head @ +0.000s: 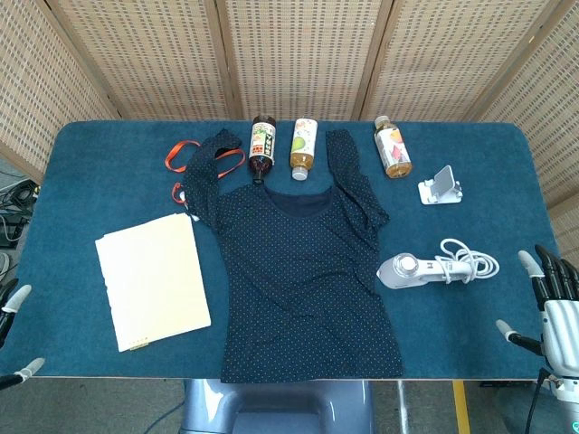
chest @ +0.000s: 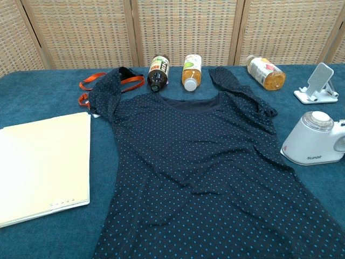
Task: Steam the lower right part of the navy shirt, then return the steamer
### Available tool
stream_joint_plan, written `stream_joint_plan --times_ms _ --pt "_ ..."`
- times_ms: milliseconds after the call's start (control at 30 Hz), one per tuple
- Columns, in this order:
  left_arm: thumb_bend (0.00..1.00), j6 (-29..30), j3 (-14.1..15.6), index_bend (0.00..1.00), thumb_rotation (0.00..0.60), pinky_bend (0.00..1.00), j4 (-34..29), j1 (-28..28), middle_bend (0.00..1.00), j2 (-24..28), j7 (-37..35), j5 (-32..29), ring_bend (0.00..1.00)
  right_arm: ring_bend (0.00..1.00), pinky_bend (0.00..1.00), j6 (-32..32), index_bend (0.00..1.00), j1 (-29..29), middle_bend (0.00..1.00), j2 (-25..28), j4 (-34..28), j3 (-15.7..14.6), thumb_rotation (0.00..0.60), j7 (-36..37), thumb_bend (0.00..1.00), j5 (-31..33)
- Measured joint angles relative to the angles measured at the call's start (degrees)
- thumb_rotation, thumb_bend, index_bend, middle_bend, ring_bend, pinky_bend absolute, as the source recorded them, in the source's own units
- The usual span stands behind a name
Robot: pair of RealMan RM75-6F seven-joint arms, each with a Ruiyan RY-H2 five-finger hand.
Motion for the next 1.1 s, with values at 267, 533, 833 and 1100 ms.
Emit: stream_joint_plan --times_ms 267,533,833,1100 --pt "0.00 -0.21 -0.03 0.00 0.600 0.00 -0.07 -0.04 0.00 0.06 -0.11 -0.25 0.00 0.00 0.00 -0.74 0.00 0.26 0.00 -0.32 0.24 -0.05 0.600 -0.31 0.00 0.37" --pt "0.00 -1.33 -0.18 0.00 0.600 0.00 -0.79 -0.49 0.00 -0.12 0.66 -0.85 0.00 0.00 0.00 -5.69 0.00 3.49 0.00 -3.43 3.81 -0.15 0.600 -6.16 0.04 0.08" --pt "0.00 -3.92 -1.31 0.00 0.600 0.00 -1.77 -1.53 0.00 -0.53 2.07 -4.62 0.00 0.00 0.00 -18.81 0.00 13.38 0.00 -12.12 15.21 0.96 0.600 -12.28 0.27 0.22" --pt "0.00 -6.83 -2.01 0.00 0.600 0.00 -2.00 -2.72 0.00 -1.08 3.22 -7.51 0.00 0.00 0.00 -26.31 0.00 19.84 0.00 -19.59 24.51 1.61 0.600 -17.47 0.37 2.06"
